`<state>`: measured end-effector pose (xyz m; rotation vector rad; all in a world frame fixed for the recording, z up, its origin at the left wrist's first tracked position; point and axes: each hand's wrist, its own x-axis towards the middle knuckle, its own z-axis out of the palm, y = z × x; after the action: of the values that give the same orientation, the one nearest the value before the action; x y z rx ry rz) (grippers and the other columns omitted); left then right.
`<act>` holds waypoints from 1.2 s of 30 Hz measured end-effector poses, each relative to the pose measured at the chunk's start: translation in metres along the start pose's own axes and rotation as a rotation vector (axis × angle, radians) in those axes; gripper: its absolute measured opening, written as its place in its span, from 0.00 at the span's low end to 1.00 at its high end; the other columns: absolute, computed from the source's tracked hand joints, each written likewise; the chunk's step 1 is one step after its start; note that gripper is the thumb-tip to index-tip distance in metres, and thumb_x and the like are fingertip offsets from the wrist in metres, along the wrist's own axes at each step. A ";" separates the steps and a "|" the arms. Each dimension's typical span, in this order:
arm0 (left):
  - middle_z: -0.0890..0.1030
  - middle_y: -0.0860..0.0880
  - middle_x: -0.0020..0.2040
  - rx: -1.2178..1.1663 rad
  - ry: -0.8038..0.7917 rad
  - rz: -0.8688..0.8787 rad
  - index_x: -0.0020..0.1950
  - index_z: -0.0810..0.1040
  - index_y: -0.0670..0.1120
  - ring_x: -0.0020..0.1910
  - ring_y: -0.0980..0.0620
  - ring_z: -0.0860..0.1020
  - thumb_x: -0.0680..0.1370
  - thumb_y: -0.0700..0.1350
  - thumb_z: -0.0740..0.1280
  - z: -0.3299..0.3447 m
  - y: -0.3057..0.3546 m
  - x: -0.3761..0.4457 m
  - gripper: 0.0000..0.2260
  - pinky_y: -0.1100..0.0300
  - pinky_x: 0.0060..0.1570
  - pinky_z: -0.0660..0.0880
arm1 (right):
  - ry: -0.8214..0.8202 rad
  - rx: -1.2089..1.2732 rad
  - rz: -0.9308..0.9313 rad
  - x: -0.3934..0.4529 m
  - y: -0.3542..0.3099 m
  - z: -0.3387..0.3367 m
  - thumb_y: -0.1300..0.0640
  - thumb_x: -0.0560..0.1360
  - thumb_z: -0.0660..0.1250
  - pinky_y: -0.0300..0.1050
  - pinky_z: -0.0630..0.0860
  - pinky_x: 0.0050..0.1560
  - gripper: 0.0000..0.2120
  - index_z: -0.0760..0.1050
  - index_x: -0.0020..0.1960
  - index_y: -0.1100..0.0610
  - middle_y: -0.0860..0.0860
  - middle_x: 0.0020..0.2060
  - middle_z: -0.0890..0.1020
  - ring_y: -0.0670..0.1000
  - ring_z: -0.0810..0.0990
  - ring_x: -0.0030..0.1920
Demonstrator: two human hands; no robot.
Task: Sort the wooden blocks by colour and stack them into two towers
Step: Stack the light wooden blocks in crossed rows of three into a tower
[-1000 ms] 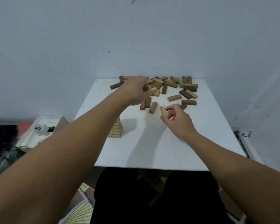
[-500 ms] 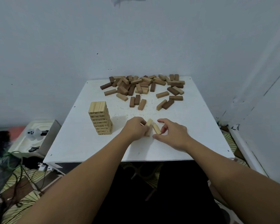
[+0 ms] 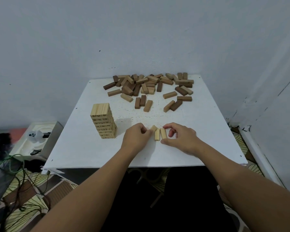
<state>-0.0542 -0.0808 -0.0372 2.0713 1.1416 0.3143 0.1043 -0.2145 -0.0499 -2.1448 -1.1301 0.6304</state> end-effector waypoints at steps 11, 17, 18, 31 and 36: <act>0.84 0.52 0.43 -0.212 -0.145 0.021 0.64 0.81 0.56 0.48 0.53 0.82 0.76 0.54 0.76 -0.001 -0.014 0.001 0.16 0.58 0.46 0.74 | -0.089 0.024 0.021 -0.003 0.000 -0.009 0.43 0.73 0.75 0.51 0.67 0.67 0.28 0.71 0.71 0.38 0.40 0.50 0.78 0.43 0.74 0.50; 0.84 0.50 0.42 -0.244 -0.202 0.058 0.69 0.80 0.57 0.43 0.53 0.80 0.77 0.50 0.77 0.001 -0.021 0.004 0.21 0.59 0.46 0.75 | -0.072 0.076 0.016 0.001 0.002 -0.006 0.44 0.72 0.77 0.53 0.72 0.62 0.24 0.76 0.66 0.40 0.42 0.47 0.79 0.44 0.75 0.44; 0.82 0.52 0.41 -0.249 -0.204 0.059 0.69 0.80 0.58 0.42 0.55 0.78 0.77 0.50 0.76 0.002 -0.022 0.005 0.20 0.61 0.44 0.74 | -0.079 0.095 0.016 0.000 0.002 -0.007 0.43 0.71 0.78 0.52 0.73 0.59 0.24 0.77 0.65 0.40 0.42 0.47 0.79 0.45 0.75 0.44; 0.76 0.57 0.50 0.060 -0.122 0.137 0.66 0.77 0.62 0.58 0.50 0.70 0.63 0.70 0.79 0.009 -0.013 -0.008 0.34 0.49 0.61 0.70 | -0.083 0.201 -0.031 0.001 0.014 -0.005 0.56 0.76 0.74 0.42 0.76 0.47 0.14 0.81 0.61 0.45 0.44 0.42 0.79 0.42 0.74 0.40; 0.77 0.57 0.49 0.072 -0.049 0.162 0.64 0.78 0.66 0.58 0.49 0.69 0.70 0.64 0.76 0.014 -0.012 -0.009 0.23 0.49 0.62 0.69 | -0.059 0.216 -0.043 0.000 0.014 -0.003 0.55 0.75 0.76 0.42 0.76 0.47 0.12 0.81 0.57 0.45 0.43 0.41 0.79 0.43 0.73 0.39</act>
<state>-0.0591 -0.0906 -0.0541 2.2282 0.9709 0.3021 0.1137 -0.2217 -0.0576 -1.9249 -1.0835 0.7640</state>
